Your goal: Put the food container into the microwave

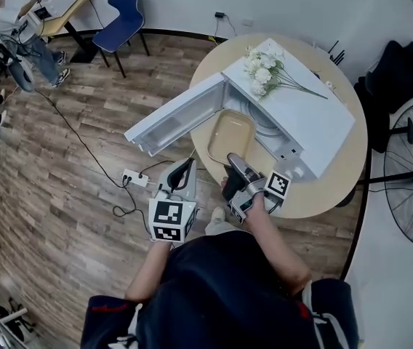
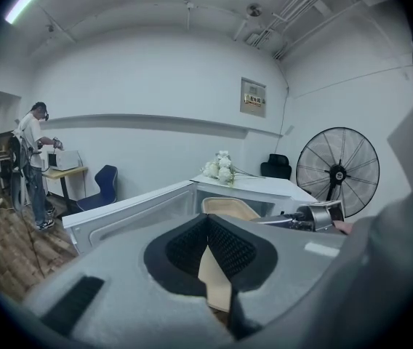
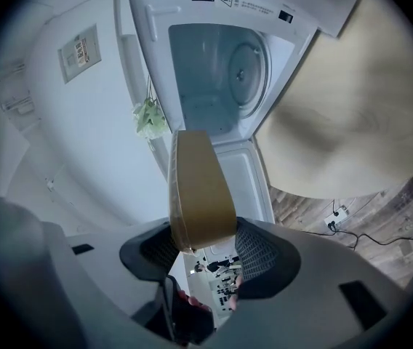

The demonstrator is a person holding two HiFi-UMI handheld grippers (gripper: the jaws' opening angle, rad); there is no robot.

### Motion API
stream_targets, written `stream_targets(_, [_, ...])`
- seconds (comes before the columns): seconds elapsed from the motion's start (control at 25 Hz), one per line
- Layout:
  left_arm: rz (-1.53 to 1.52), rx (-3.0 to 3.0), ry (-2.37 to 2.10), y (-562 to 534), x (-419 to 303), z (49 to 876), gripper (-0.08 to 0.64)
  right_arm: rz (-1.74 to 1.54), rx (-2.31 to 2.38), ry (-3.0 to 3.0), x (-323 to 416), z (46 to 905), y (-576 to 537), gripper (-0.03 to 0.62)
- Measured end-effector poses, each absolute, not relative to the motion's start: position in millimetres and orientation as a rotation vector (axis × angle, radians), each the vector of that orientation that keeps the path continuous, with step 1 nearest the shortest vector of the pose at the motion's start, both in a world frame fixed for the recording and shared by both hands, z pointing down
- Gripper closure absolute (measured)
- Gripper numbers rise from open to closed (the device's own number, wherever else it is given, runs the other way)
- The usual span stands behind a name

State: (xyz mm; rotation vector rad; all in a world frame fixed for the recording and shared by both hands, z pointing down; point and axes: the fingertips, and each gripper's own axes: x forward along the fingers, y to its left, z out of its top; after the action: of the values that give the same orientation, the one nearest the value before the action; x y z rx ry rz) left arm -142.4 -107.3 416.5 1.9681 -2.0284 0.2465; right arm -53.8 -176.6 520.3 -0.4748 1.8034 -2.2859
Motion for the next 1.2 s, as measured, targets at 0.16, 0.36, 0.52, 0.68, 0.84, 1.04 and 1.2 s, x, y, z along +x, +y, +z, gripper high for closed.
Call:
stream_targets(0.16, [0.26,1.973,-2.017,-124,-142,422,0.545,-2.304,-0.483,1.804,-56,527,-189,0.364])
stream_targets(0.36, [0.269,1.977,-2.012,-138,-142,425,0.545,-2.317,-0.48,1.807,-58,531,-197,0.364])
stream_targets(0.52, [0.266,1.991,-1.996,-146,-138,425,0.545,-2.31,-0.485,1.794,-56,533,-202,0.364])
stream_targets(0.68, [0.285,2.019,-1.95,-146,-137,430,0.545,-2.293,-0.517,1.762,-55,535,-201,0.364])
stream_targets(0.84, [0.304,2.069,-1.887,-150,-141,434,0.545,-2.276,-0.565,1.721,-57,538,-200,0.364])
stream_targets(1.04, [0.339,2.164,-1.766,-158,-157,439,0.545,-2.234,-0.658,1.655,-66,546,-197,0.364])
stream_targets(1.2, [0.362,2.215,-1.676,-170,-174,447,0.545,-2.193,-0.73,1.577,-72,554,-199,0.364])
